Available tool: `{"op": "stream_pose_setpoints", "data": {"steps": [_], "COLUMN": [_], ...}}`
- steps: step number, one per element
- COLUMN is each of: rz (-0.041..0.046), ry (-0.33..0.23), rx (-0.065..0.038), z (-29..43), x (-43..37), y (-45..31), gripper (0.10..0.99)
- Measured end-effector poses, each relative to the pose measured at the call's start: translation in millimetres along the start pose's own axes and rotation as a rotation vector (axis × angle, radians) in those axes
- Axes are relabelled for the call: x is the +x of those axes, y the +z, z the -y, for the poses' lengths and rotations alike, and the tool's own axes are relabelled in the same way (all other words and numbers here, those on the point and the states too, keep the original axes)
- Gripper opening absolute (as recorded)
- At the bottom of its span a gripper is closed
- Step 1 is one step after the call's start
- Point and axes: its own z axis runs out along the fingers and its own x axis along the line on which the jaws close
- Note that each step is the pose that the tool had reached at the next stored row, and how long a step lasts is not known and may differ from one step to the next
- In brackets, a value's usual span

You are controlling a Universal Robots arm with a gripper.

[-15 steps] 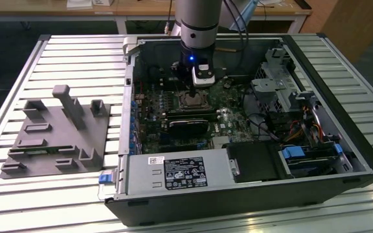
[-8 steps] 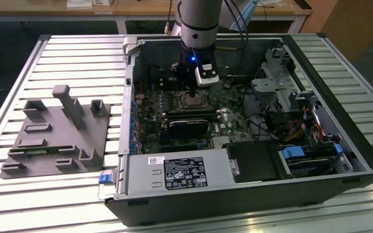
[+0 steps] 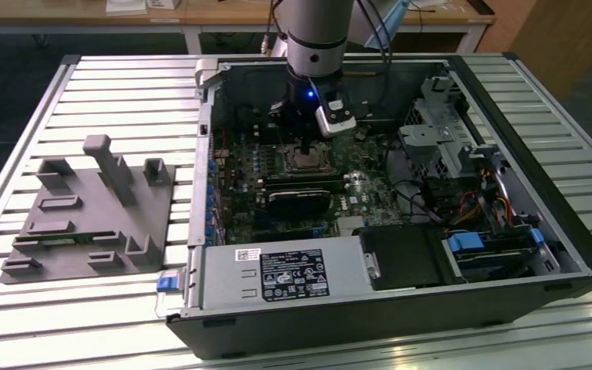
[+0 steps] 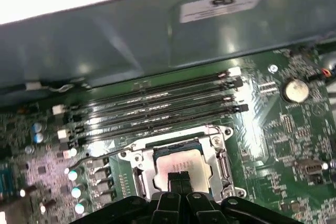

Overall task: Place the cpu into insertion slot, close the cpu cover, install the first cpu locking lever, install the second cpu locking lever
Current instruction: 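Close the cpu cover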

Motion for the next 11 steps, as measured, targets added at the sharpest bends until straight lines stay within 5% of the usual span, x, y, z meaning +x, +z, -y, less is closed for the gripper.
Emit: {"op": "stream_pose_setpoints", "data": {"steps": [11], "rz": [-0.0078], "ry": [-0.194], "rx": [0.004], "z": [0.0], "x": [0.0], "y": [0.1], "gripper": [0.106]}}
